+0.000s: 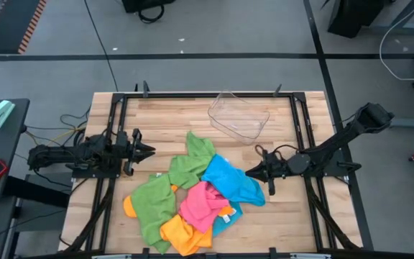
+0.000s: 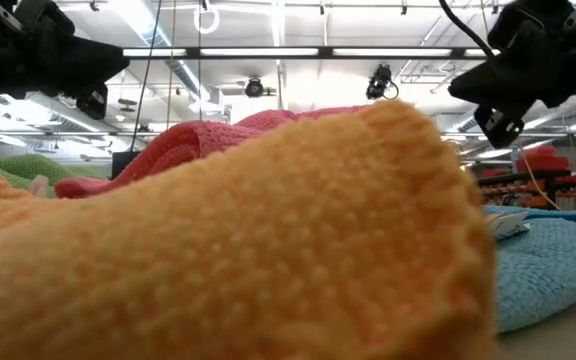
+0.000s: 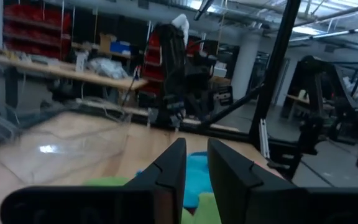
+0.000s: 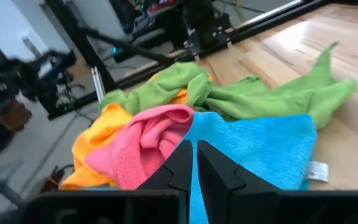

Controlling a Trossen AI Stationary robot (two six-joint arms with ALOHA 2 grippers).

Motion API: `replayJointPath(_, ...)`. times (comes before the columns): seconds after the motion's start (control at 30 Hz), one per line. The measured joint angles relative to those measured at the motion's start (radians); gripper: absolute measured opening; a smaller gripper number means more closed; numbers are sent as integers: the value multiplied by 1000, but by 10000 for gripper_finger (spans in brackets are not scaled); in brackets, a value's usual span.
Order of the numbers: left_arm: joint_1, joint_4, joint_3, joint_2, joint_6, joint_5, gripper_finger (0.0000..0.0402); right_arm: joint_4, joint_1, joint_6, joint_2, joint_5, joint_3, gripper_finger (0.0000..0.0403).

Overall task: Fold microfiber towels
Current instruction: Fold the top green towel

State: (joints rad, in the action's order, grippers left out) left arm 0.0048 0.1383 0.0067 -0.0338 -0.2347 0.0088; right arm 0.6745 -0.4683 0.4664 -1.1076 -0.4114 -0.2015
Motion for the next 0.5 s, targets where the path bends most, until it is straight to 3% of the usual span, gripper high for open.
replayJointPath(0.23,-10,-5,0,-81,-47,0,93,-56,0,-69,-148,13,-112,33)
replayJointPath(0.5,-9,-26,8,-188,-116,0,153,-82,23,-177,-255,39,-215,33)
